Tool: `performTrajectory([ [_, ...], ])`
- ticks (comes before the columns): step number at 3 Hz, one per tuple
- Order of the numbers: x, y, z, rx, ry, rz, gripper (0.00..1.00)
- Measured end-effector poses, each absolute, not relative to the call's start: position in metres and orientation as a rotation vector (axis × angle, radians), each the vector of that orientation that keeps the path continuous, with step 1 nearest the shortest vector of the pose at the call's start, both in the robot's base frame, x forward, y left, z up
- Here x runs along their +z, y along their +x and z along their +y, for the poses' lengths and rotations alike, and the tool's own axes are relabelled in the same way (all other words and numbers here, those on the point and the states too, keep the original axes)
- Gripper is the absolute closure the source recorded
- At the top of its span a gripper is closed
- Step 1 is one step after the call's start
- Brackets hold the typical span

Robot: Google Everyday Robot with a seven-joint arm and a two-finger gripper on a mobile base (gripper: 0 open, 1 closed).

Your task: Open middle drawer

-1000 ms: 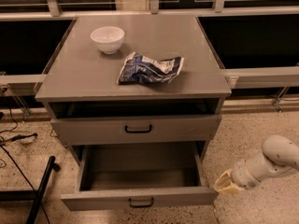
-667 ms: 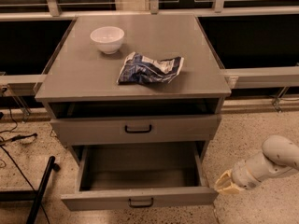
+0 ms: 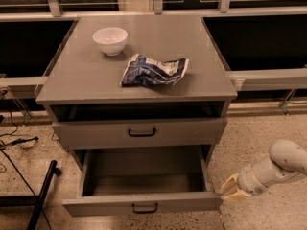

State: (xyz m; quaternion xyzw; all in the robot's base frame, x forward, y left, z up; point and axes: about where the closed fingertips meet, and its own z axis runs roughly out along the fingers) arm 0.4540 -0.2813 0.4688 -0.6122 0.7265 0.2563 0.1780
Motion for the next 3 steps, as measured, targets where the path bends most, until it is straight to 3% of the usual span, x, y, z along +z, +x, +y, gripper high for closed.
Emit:
performTrajectory([
  [1,0.4688,0.454,-0.2813,0.725,-1.732,2.055,0.04],
  [3,0.4684,0.4538,-0.2808,0.727,-1.732,2.055,0.0],
])
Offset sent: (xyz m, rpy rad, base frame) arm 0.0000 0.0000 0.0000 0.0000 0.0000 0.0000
